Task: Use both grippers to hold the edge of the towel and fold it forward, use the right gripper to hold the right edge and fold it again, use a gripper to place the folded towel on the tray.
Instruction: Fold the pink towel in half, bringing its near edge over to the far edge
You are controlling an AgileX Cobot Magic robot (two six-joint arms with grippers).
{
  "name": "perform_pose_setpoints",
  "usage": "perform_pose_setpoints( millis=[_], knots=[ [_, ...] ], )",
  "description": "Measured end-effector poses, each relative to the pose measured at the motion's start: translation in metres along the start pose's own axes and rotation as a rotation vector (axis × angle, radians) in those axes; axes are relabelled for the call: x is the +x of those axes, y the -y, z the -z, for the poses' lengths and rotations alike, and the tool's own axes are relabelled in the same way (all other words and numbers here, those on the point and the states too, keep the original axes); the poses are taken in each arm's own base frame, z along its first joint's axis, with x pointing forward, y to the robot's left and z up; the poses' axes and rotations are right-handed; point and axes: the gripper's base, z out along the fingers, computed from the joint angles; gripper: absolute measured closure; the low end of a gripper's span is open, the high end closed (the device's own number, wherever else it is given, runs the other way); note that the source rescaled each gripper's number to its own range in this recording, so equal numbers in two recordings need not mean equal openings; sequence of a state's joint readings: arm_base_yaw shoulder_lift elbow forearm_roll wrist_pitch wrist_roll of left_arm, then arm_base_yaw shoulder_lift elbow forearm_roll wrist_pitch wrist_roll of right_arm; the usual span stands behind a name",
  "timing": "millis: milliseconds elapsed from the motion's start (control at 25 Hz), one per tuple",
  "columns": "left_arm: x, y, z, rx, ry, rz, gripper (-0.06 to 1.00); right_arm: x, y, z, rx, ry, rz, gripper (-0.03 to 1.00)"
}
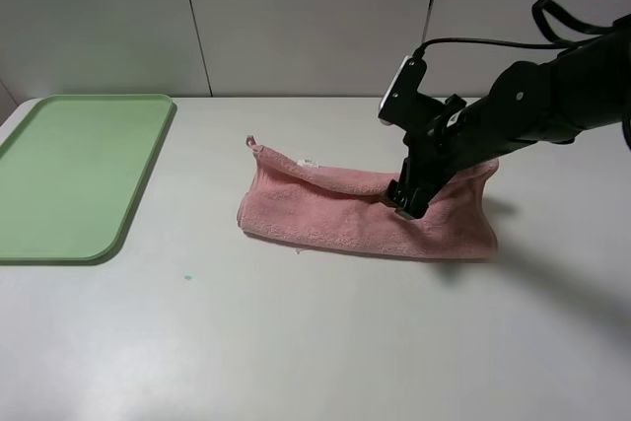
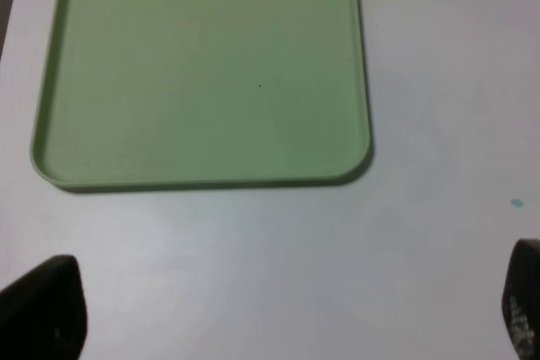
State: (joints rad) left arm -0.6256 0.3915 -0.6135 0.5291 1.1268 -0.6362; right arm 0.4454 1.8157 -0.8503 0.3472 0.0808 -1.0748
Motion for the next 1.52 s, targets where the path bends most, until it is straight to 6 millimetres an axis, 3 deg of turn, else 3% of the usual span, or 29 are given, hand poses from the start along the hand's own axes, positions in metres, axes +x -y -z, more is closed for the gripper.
perform_pose_setpoints(
  millis=[320,640,960,1240,1520],
  knots=[
    [0.000,0.000,0.000,0.000,0.000,0.000,-0.04,0.001,-0.005,-0.027,-0.005,-0.018,0.013,-0.03],
    [0.000,0.000,0.000,0.000,0.000,0.000,-0.04,-0.011,0.012,-0.039,0.031,0.008,0.022,-0.03],
    [0.000,0.000,0.000,0.000,0.000,0.000,-0.04,-0.026,0.043,-0.033,0.050,0.027,0.039,-0.03],
    [0.000,0.000,0.000,0.000,0.000,0.000,-0.04,-0.017,0.062,-0.030,0.052,-0.002,0.045,-0.03],
    [0.000,0.000,0.000,0.000,0.000,0.000,-0.04,-0.009,0.065,-0.014,-0.022,-0.051,-0.170,-0.03]
  ],
)
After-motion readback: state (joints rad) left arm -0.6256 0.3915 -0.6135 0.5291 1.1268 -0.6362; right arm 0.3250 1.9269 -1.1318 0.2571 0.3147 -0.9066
